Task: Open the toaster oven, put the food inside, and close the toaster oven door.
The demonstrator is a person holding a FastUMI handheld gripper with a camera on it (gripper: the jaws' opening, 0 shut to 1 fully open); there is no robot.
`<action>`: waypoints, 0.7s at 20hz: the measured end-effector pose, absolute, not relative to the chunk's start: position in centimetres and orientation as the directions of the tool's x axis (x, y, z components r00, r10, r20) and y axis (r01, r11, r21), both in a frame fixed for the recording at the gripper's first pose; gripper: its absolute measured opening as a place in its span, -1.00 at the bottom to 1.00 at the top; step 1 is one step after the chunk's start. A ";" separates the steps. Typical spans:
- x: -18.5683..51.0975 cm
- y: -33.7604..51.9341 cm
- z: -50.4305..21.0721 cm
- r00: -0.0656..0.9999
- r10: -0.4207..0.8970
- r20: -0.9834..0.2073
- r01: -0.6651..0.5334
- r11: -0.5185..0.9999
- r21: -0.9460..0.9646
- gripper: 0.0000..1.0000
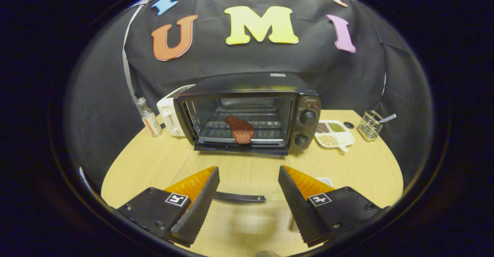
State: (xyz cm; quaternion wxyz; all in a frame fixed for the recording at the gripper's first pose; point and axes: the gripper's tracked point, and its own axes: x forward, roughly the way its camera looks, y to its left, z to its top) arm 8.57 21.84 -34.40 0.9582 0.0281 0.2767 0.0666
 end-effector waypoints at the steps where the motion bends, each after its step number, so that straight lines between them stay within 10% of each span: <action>1: 8.0 22.0 -35.2 0.828 0.143 -0.542 -0.114 0.990 0.086 0.96; 14: 5.6 24.4 -46.1 0.717 0.161 -0.678 -0.148 0.986 0.078 0.96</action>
